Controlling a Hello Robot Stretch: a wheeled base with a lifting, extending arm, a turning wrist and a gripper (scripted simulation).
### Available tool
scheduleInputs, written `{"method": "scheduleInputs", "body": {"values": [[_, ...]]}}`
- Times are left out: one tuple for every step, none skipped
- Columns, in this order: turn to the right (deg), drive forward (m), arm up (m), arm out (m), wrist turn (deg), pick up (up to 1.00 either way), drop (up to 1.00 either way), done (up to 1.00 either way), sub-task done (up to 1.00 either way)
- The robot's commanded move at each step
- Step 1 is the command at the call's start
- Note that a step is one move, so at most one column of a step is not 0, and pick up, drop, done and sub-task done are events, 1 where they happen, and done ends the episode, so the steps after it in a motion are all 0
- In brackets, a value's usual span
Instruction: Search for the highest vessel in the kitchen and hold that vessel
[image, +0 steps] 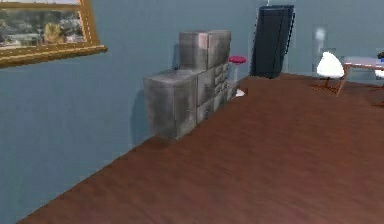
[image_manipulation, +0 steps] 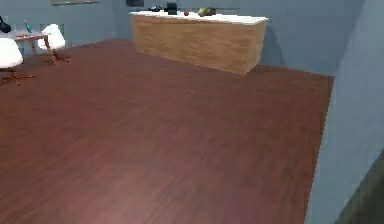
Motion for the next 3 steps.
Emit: {"method": "scheduleInputs", "body": {"values": [[45.0, 0.0, 0.0, 0.0, 0.0, 0.0, 0.0, 0.0, 0.0], [18.0, 0.0, 0.0, 0.0, 0.0, 0.0, 0.0, 0.0, 0.0], [0.0, 1.0, 0.0, 0.0, 0.0, 0.0, 0.0, 0.0, 0.0]]}}
